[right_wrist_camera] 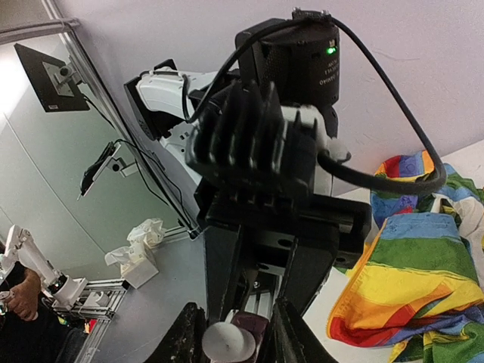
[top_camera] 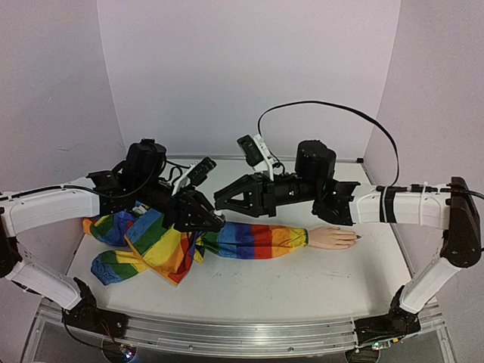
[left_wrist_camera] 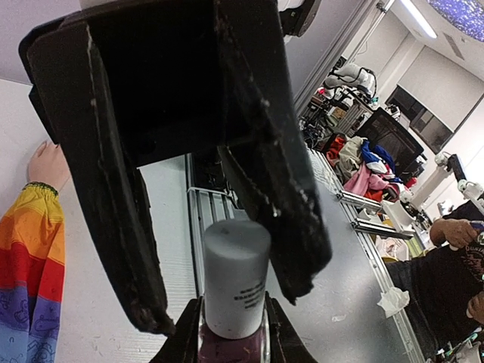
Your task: Paint the nails
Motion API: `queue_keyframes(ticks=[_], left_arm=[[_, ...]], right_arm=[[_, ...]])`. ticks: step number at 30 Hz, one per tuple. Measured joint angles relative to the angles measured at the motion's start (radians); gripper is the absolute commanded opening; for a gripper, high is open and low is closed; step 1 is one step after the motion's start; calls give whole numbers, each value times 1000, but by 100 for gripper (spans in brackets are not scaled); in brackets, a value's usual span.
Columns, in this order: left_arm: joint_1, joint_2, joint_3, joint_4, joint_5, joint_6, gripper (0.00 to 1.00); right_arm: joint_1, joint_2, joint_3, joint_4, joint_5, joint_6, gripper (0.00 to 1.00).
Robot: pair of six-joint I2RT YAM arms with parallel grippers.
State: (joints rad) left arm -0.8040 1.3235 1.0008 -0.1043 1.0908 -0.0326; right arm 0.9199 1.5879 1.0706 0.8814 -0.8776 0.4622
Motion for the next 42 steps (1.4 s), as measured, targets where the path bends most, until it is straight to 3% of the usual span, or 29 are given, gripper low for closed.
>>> queue_keyframes(ticks=[7,10,13,16,18,20,23,25,29,30,32,33,38,42], left_arm=[[0,8,0,0,10,0,0],[0,8,0,0,9,1,0],[0,5,0,0,-11,2,0],[-4,-23,-4,-12,-124,18,0],[-19,-71,-26,-22,-317,45,0],[-72,-125,-51,-31,-608,88,0],[-140,-167,-59,-49,-977,153,0],[-160,-176,-59,-49,-1103,187,0],[-169,-156,-59,-52,-1155,219,0],[-170,-151,-59,-51,-1152,222,0],[-170,-149,-60,-53,-1129,229,0],[-171,-149,-61,-51,-1113,233,0],[-161,-150,-68,-14,-975,235,0],[-99,-150,-72,0,-739,185,0]], right_arm=[[15,33,36,26,-21,10,21],[24,43,37,25,-24,8,2],[23,44,37,27,-22,5,0],[21,43,38,10,26,-11,0],[24,43,60,-56,153,-32,0],[53,44,93,-140,320,-55,0],[152,70,207,-302,731,-59,0],[217,109,287,-369,978,-27,0],[263,135,312,-403,1168,14,0],[266,134,307,-404,1181,16,6],[263,119,277,-384,1179,13,31],[253,105,259,-378,1162,6,38],[129,-23,118,-363,842,-32,80],[4,-99,11,-291,506,-71,88]])
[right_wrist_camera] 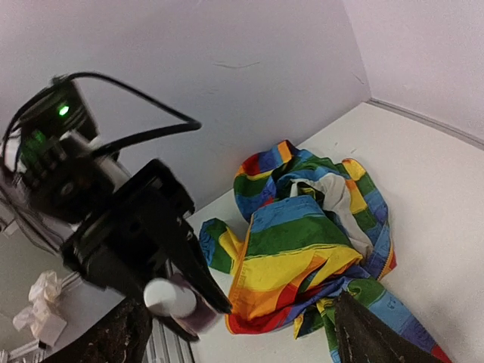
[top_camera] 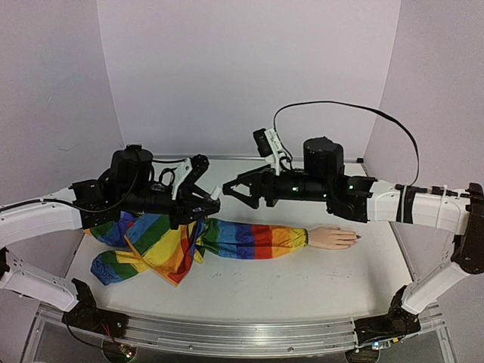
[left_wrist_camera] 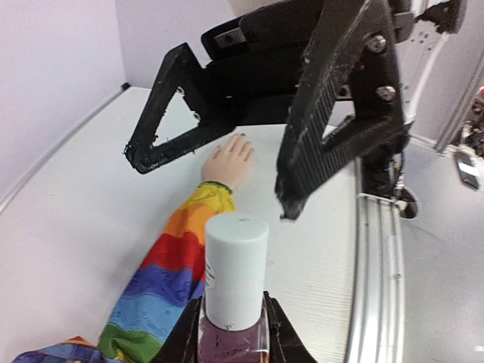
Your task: Paint the nails
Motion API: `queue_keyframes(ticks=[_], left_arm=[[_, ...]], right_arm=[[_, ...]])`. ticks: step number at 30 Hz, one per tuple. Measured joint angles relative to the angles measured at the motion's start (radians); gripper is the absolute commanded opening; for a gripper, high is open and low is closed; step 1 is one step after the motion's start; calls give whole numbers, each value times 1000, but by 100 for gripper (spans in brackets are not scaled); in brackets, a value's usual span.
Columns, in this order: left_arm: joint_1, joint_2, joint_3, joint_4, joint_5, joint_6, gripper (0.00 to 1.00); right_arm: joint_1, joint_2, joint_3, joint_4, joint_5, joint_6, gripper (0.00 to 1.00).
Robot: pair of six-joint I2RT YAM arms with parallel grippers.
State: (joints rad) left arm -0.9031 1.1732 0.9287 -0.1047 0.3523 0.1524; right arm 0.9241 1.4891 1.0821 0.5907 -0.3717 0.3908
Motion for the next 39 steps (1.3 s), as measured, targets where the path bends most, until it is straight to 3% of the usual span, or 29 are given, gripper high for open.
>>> queue_keyframes(ticks=[6,12,23,32,36,39], left_arm=[[88,31,21,1,416,-92,0],[85,92,60,2,618,-141,0],[88,141,72,1,694,-181,0],[88,142,73,1,693,-181,0],[88,142,73,1,690,-182,0],[88,142,73,0,682,-187,0]], right_arm=[[-66,-4,-33,72,-312,-11,75],[-53,15,-32,183,-454,23,60],[-30,101,11,270,-544,75,35],[-13,145,43,299,-573,90,32],[-9,148,43,301,-583,94,17],[-5,148,43,306,-586,91,0]])
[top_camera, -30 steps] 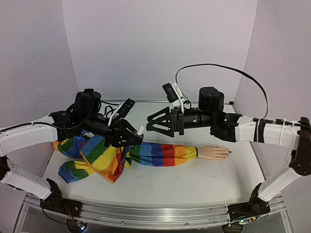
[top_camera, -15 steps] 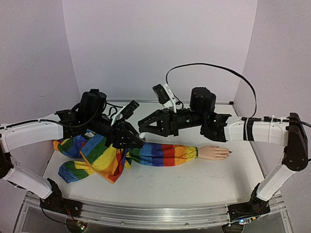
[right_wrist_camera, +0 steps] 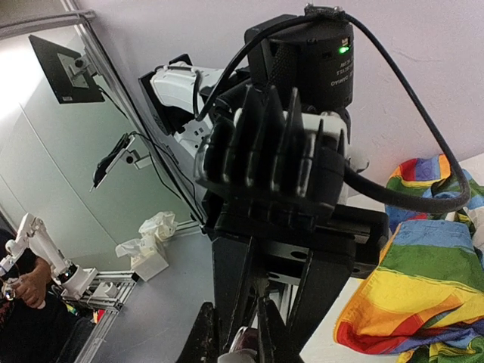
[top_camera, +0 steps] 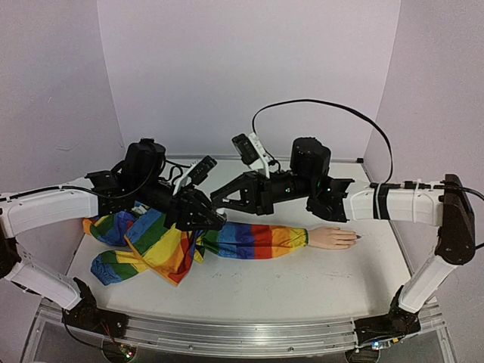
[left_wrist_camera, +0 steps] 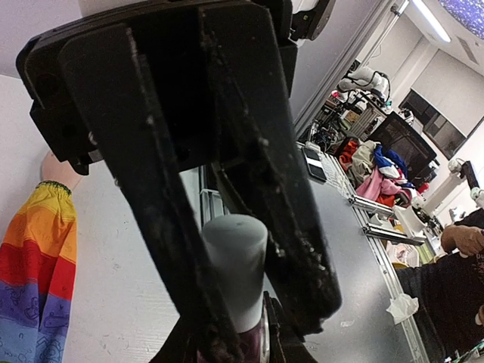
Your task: Paint the nails
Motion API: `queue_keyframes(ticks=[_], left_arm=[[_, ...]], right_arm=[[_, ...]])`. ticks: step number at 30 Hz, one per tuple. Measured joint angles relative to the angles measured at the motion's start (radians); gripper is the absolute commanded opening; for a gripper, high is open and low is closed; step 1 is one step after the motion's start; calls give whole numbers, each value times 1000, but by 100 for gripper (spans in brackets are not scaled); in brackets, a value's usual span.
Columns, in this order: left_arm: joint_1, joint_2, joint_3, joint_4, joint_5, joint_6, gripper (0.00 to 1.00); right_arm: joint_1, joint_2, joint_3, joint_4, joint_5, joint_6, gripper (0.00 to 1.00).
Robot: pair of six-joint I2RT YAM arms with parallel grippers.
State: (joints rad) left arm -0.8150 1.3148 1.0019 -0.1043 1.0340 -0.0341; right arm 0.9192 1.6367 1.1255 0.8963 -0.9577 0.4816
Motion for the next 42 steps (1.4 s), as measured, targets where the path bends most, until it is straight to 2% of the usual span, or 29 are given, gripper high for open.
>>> queue_keyframes(ticks=[4,7,8,9,10,14,17,20,22,24,25,26,27,31,35,39,42], left_arm=[[0,-6,0,-3,-35,-18,0],[-10,-49,-11,-19,-194,14,0],[-20,-74,-25,-18,-284,35,0],[-34,-113,-49,-19,-436,67,0],[-45,-123,-55,-20,-475,76,0],[-101,-184,-84,-37,-852,187,0],[-106,-197,-98,-41,-996,238,0],[-107,-201,-113,-55,-1072,270,0],[-109,-201,-122,-55,-1087,276,0],[-112,-201,-126,-53,-1087,278,0],[-113,-201,-127,-53,-1084,278,0],[-113,-201,-128,-52,-1087,272,0],[-109,-201,-128,-47,-1092,268,0],[-80,-201,-128,-26,-1035,241,0],[-55,-200,-128,-26,-845,203,0],[-47,-187,-127,-26,-662,178,0],[-47,-166,-127,-27,-580,165,0]], right_arm=[[-1,3,0,3,18,-21,0],[-2,4,2,-3,80,-36,0],[2,4,9,-22,126,-47,0],[10,5,21,-54,188,-63,0],[23,6,35,-92,259,-75,0],[84,24,94,-189,556,-75,0],[127,75,172,-251,744,-43,0],[158,108,216,-301,858,-9,0],[169,114,228,-327,903,3,3],[174,113,229,-343,919,5,39],[173,111,229,-349,918,2,52],[164,107,228,-361,906,1,62],[153,99,221,-378,882,-4,67],[82,26,150,-426,750,-49,76],[9,-55,98,-460,618,-138,78],[13,-76,95,-465,489,-202,68],[23,-69,96,-481,406,-233,54]])
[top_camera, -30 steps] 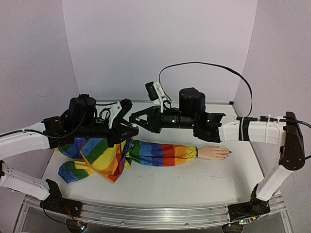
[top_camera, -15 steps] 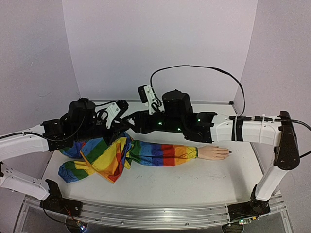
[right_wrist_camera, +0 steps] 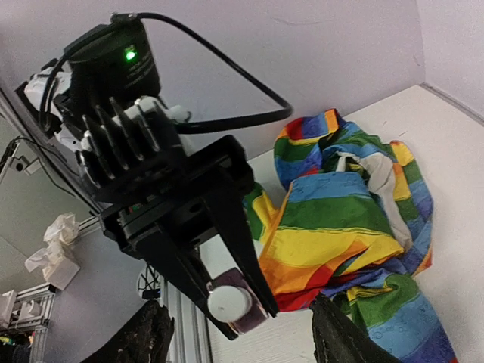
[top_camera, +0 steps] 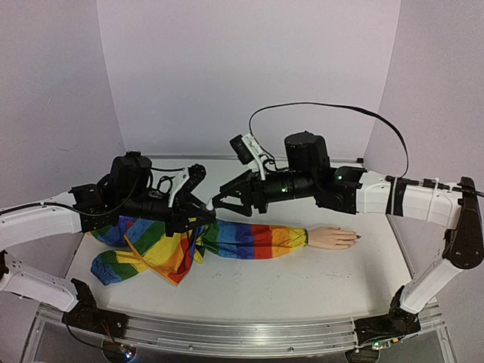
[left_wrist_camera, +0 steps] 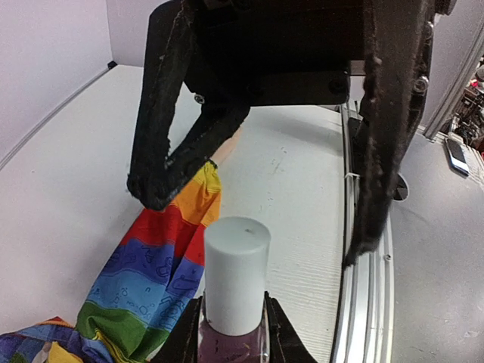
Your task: Paint the nails
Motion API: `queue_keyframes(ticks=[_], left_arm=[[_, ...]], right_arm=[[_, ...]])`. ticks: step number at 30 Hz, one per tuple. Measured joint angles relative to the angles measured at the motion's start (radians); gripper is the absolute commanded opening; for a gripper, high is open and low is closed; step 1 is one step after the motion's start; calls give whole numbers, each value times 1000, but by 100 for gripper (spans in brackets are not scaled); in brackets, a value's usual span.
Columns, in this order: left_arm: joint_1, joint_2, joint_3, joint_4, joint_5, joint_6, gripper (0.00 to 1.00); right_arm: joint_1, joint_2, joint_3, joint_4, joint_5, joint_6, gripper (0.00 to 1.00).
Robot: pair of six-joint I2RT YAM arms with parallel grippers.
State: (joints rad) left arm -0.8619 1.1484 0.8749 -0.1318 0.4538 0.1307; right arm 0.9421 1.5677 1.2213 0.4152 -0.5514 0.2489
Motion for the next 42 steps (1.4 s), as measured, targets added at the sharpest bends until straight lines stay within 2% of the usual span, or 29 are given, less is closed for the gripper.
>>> queue_keyframes(ticks=[5,9,12,14,17,18,19,21,22,23,24,27,31,34,37,42], left_arm=[[0,24,2,-2,59,-5,0],[0,26,6,-3,79,-6,0],[0,32,16,-10,89,-6,0],[0,36,24,-15,95,-6,0],[0,38,28,-28,97,-13,0],[0,38,29,-35,97,-29,3],[0,39,29,-35,95,-28,15],[0,44,36,-44,83,-28,42],[0,47,38,-45,68,-31,68],[0,50,42,-48,53,-30,80],[0,53,47,-53,36,-25,88],[1,73,71,-84,-12,-36,99],[2,85,84,-119,-49,-43,99],[2,85,85,-126,-68,-46,99],[2,85,86,-132,-84,-50,99],[2,84,86,-133,-92,-50,99]], right_arm=[[5,18,8,-10,-63,-29,37],[5,44,33,-15,-94,-37,33],[5,62,45,-16,-114,-40,26],[5,70,49,-20,-125,-41,18],[6,75,50,-19,-139,-51,0],[5,76,50,-23,-133,-59,0],[5,77,50,-21,-134,-65,0],[5,77,50,-26,-124,-63,0],[5,77,50,-26,-110,-61,0],[5,77,50,-26,-82,-58,0],[5,77,46,-26,-42,-51,0],[-1,54,6,-32,157,-7,0],[-84,-12,-81,-109,520,119,0],[-241,-66,-175,-161,722,254,0],[-430,-107,-296,-208,851,387,0],[-661,-162,-468,-317,987,573,0]])
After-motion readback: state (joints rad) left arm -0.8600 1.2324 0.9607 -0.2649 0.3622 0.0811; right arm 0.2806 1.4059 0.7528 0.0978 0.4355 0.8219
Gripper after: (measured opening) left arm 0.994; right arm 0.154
